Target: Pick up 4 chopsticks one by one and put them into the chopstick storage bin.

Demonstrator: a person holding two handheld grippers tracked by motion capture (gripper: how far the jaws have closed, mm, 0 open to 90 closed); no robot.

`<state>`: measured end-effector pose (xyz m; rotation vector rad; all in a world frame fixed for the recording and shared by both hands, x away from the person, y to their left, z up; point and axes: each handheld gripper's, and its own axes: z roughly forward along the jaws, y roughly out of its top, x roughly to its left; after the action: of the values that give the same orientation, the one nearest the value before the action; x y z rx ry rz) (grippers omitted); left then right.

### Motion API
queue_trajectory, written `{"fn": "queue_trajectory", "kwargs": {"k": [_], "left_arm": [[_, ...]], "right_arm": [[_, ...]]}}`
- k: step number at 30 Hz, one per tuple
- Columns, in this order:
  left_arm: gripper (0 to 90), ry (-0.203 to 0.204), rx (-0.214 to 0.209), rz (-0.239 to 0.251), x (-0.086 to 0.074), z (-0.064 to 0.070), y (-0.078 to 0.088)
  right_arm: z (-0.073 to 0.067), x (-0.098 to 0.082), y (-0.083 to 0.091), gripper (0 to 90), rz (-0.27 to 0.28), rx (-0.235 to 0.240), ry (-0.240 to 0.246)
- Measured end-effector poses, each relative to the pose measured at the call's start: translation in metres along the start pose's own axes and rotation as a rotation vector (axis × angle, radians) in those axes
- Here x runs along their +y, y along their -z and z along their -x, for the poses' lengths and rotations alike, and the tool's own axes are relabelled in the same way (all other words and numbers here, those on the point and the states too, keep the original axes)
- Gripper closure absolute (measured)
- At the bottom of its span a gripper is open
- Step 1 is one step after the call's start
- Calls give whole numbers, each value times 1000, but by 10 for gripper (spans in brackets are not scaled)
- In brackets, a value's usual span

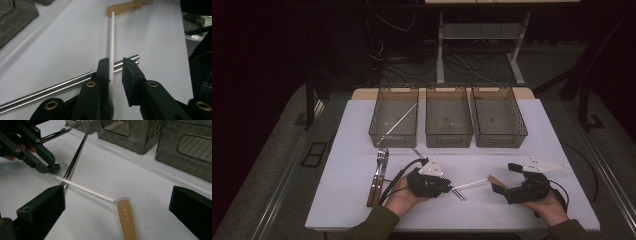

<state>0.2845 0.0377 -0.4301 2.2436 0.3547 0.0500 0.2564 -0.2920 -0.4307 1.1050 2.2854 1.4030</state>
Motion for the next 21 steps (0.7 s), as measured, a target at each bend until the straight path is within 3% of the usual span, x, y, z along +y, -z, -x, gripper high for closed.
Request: {"fn": "queue_trajectory", "kwargs": {"k": [5, 9, 10, 18, 21], "left_arm": [[780, -32, 17, -39, 1, 0, -6], [785, -31, 20, -71, 0, 1, -13], [784, -50, 23, -89, 0, 0, -13], [798, -64, 28, -115, 1, -1, -18], [801, -57, 24, -104, 0, 1, -21]], "right_arm": [[0, 0, 0, 7, 1, 2, -1], [0, 0, 0, 7, 3, 2, -6], [1, 0, 0, 7, 4, 1, -8], [1, 0, 1, 7, 5, 1, -12], [1, 0, 1, 7, 7, 1, -11]]}}
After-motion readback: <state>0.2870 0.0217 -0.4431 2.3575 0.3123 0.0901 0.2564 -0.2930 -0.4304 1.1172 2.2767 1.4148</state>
